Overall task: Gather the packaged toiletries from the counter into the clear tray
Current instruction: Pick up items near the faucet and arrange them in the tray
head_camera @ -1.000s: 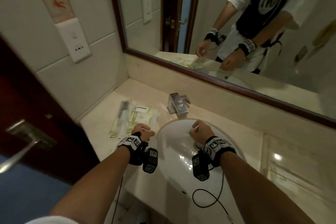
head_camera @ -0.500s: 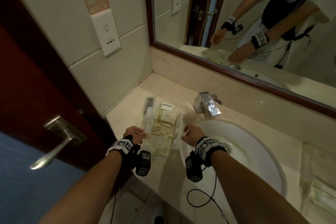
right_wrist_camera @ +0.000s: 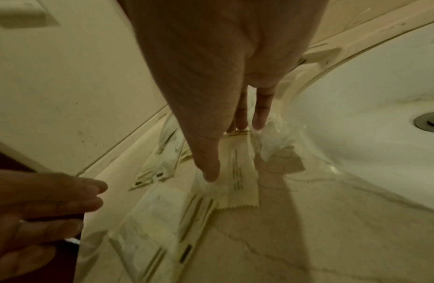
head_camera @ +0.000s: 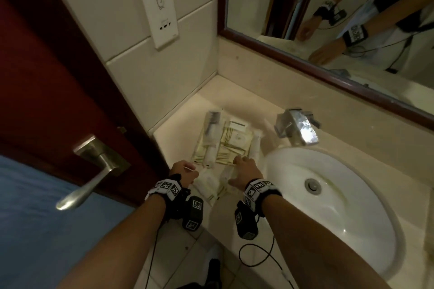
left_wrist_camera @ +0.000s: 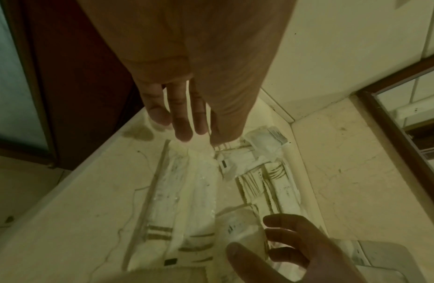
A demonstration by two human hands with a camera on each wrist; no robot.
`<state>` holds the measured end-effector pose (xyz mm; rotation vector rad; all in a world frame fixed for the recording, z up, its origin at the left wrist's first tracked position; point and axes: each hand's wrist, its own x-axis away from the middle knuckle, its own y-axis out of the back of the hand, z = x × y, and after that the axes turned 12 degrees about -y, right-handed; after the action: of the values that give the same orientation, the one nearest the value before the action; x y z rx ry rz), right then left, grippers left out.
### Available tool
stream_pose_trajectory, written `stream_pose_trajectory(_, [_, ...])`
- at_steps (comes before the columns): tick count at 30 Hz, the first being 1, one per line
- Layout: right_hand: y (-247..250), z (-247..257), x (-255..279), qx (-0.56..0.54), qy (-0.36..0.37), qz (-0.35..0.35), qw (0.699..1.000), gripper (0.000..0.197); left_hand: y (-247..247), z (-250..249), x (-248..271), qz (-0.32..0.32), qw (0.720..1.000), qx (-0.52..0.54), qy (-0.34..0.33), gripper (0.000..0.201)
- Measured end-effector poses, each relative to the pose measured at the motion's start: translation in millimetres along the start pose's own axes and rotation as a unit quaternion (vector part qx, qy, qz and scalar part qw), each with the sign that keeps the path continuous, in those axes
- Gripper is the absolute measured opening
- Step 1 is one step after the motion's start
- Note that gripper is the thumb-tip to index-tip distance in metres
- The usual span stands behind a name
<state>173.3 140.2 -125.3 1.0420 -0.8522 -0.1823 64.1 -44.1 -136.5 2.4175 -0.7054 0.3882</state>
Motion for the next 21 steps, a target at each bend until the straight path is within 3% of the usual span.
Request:
stream_pose_trajectory(3, [-6,6,0,0.044,0.011,-0.009,0.999,0.069,-1,6,0,-0.009,1.000,0.006,0.004,0.019])
stream_pose_trajectory(8, [-7,5,1,-0.003,-0.006,-0.004,1.000,0.068,-6,13,2,0.001,1.000,-0.023,0.002,0.013])
stream_pose_trajectory(11, [3,4,2,-0.008,-0.013,0.012,1.000,0.051,-10,13,5,-0.010,0.999,-0.047,-0.009,0.017])
stream_pose_trajectory(13, [9,3,3,-0.058,-0.019,0.014,0.998,0.027,-13,11,9,-0.012,0.997,-0.070,-0.021,0.020])
stream_pose_trajectory(14, [12,2,3,-0.094,-0.020,0.009,0.995,0.025,-15,11,10,-0.011,0.997,-0.078,-0.023,0.026])
stream_pose_trajectory(21, [29,-10,9,-0.207,-0.015,-0.063,0.976,0.039,-29,7,14,-0.005,0.993,-0.118,-0.029,0.042])
